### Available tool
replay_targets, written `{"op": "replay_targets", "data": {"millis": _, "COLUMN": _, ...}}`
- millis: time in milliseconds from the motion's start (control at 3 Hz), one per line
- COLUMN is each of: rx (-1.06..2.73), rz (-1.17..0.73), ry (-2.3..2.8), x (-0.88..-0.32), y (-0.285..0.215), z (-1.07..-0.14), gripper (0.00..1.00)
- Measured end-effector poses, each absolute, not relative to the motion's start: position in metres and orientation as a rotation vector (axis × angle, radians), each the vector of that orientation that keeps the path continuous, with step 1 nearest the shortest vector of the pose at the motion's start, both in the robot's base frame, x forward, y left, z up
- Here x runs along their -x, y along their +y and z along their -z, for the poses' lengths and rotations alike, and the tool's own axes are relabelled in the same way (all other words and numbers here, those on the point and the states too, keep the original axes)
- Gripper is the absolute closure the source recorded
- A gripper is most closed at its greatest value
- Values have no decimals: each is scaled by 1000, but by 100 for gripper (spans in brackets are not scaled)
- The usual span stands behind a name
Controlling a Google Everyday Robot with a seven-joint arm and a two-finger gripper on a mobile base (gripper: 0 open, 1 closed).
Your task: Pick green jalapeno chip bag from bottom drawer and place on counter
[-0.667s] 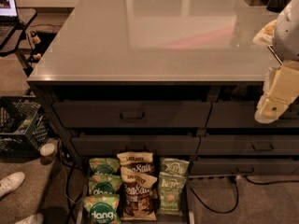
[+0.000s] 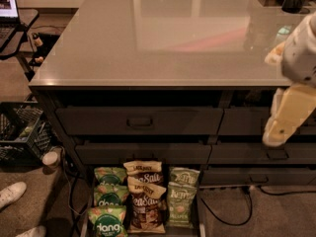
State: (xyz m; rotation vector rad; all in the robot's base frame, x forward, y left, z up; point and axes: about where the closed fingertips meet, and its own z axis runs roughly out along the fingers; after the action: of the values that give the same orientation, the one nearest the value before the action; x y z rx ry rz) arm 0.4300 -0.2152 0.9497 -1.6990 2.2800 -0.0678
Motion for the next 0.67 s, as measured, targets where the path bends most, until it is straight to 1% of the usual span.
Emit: {"op": "replay_targets", "data": {"millis": 667, "rx": 1680, "rz": -89, "ry": 2370, "x": -411, "y": -196, "z": -815, "gripper": 0}}
